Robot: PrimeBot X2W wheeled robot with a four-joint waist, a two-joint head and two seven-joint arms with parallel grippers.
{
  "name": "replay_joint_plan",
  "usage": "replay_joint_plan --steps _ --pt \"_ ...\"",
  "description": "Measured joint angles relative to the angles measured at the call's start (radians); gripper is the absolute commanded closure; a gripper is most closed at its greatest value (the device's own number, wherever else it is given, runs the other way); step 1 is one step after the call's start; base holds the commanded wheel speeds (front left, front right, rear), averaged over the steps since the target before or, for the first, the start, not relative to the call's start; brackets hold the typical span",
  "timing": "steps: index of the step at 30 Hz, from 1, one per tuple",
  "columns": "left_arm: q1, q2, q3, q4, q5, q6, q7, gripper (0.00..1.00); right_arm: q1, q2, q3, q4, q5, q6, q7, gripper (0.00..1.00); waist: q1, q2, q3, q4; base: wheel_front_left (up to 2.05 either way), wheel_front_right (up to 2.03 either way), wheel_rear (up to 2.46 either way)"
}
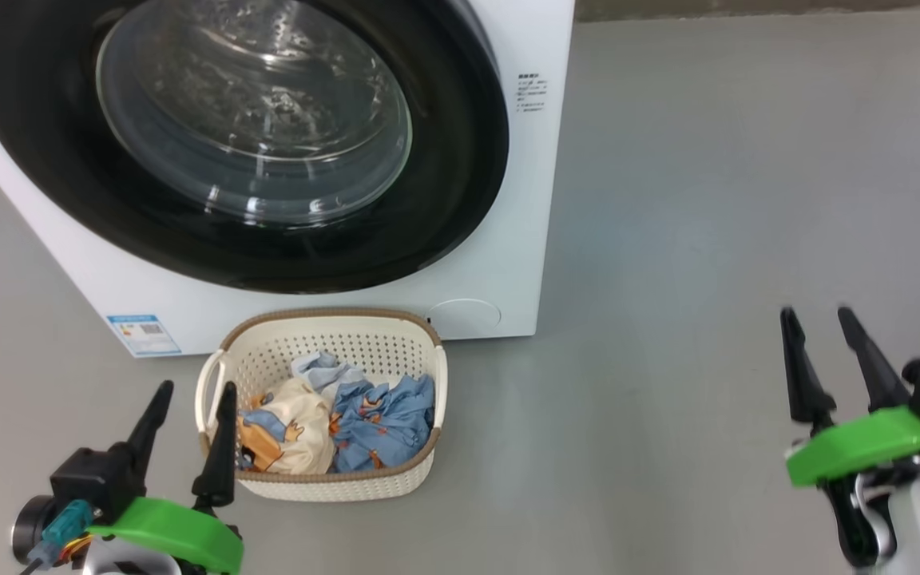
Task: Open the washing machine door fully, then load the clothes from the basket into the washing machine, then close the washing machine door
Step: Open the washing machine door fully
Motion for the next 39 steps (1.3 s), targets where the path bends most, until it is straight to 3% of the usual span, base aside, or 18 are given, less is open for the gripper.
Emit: replay_joint_plan --steps 14,28,29,30,31,32,39 --pt "-0.001 -0.017 -0.058 -0.008 0.0 0.0 0.0 0.0 -0.286 -0.048 0.03 -0.008 0.151 0.0 0.0 0.0 0.0 0.0 0.059 0.062 0.0 0.0 0.0" --pt "-0.044 -0.036 -0.066 -0.021 -0.001 0.0 0.0 0.0 -0.456 0.007 -0.122 0.043 0.444 0.0 0.036 0.0 0.0 0.0 0.165 0.118 0.0 0.0 0.0" --pt "-0.049 -0.036 -0.067 -0.021 -0.001 0.0 0.0 0.0 -0.46 0.015 -0.132 0.05 0.465 0.0 0.043 0.07 0.0 0.0 0.172 0.121 0.0 0.0 0.0" --pt "-0.053 -0.037 -0.068 -0.021 -0.001 0.0 0.0 0.0 -0.466 0.022 -0.141 0.06 0.492 0.0 0.048 0.41 0.0 0.0 0.179 0.124 0.0 0.0 0.0" --pt "-0.057 -0.038 -0.07 -0.021 -0.001 0.0 0.0 0.0 -0.47 0.03 -0.151 0.067 0.514 0.0 0.056 0.59 0.0 0.0 0.186 0.127 0.0 0.0 0.0" --pt "-0.06 -0.04 -0.072 -0.021 -0.001 0.0 0.0 0.0 -0.473 0.037 -0.158 0.073 0.539 0.0 0.064 1.0 0.0 0.0 0.192 0.129 0.0 0.0 0.0" --pt "-0.076 -0.05 -0.079 -0.021 -0.004 0.0 0.0 0.0 -0.526 0.059 -0.216 0.123 0.709 0.0 0.145 1.0 0.0 0.0 0.226 0.144 0.0 0.0 0.0"
